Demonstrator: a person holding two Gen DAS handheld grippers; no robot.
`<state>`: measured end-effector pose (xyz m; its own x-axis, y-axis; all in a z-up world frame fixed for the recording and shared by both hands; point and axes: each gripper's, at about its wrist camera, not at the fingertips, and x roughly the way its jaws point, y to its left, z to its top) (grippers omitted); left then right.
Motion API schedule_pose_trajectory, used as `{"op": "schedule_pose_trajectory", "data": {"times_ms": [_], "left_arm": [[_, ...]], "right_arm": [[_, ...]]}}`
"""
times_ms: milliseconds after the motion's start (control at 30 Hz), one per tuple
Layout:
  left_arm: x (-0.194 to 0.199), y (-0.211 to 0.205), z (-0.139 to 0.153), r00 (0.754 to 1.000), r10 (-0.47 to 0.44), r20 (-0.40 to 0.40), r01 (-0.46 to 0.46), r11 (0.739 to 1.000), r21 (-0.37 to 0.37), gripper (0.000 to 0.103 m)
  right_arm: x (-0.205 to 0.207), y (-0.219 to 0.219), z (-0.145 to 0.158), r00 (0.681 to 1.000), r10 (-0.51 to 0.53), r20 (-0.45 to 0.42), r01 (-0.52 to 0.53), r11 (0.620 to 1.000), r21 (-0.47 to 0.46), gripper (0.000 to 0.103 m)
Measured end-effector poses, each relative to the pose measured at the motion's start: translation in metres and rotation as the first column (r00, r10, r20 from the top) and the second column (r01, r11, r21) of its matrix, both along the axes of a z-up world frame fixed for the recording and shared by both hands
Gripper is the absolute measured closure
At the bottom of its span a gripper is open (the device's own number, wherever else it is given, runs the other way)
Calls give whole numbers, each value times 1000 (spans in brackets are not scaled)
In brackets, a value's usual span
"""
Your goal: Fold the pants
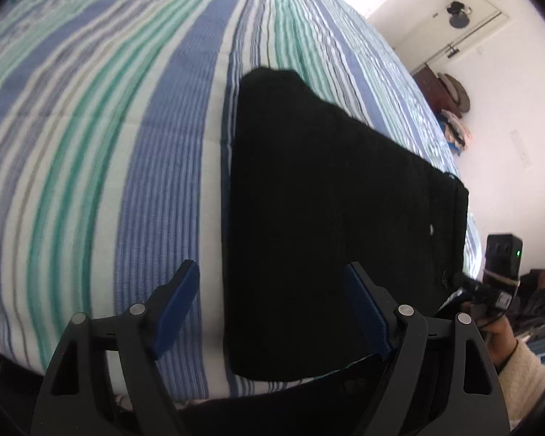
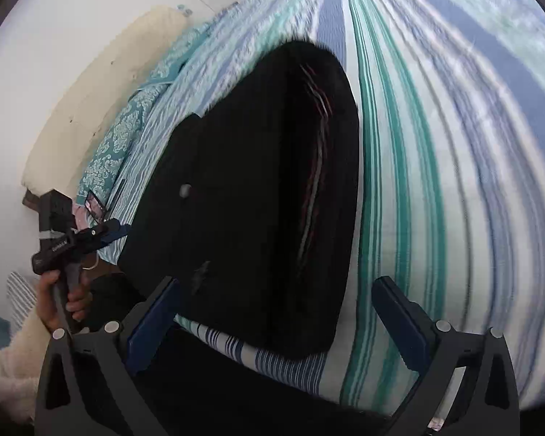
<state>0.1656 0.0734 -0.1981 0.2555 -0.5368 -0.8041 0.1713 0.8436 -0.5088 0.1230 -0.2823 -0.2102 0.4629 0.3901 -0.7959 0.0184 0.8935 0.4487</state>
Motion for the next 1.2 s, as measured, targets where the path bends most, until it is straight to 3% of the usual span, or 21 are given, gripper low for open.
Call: {"op": "schedule_pose_trajectory", "data": {"times_ms": [100,167,200,233,267,367,467,567,833,933,1000,1033,1100,1133,1167,1200], "left_arm": [[5,-15,-7,998,-56,-10,55,996,-72,20],[10,-23,-13,997,-70,-18,69,997,-44,22],[12,-24,-15,997,-70,-20,69,996,-51,23],[19,-25,-11,998,-62,-18,61,997,-53,36],[16,-24,-10,999,-45,-12,44,998,-42,56],[7,-18,4,999,-37,26,39,997,-71,81],[0,-23,30,993,-55,103,61,997,-49,85],[-8,-24,57,984,-57,168,68,996,-57,85],[8,-7,105,958,-6,286,29,997,-74,85],[21,1,95,953,32,302,-16,998,-57,84],[27,2,72,958,39,285,-53,998,39,75],[28,-1,57,966,50,254,-81,990,114,68],[19,1,35,973,87,215,-141,958,248,68],[8,6,34,967,101,233,-162,952,260,62],[-1,8,37,963,104,250,-171,950,262,46],[-13,10,44,954,103,281,-185,940,285,38]], "right_arm": [[7,-4,2,1000,-14,8,13,998,59,1],[13,-5,1,1000,15,-4,-14,988,154,16],[18,-4,0,1000,22,-17,-19,991,133,19],[20,-3,-2,999,35,-30,-32,995,92,34],[19,-3,0,999,35,-36,-33,998,59,49],[9,-8,7,999,31,-12,-30,995,93,62],[6,4,19,997,61,41,-64,996,59,69],[4,8,36,992,74,97,-83,993,88,72],[17,41,92,967,123,225,-149,984,102,72],[31,48,99,959,125,254,-151,985,85,72],[46,49,91,965,111,238,-133,988,81,71],[50,49,84,971,98,219,-116,991,70,66],[56,44,63,989,54,138,-58,998,24,55],[54,39,53,995,23,97,-22,1000,-11,39],[48,33,51,996,-3,88,6,999,-40,20],[38,27,53,995,-23,99,29,998,-59,10]]}}
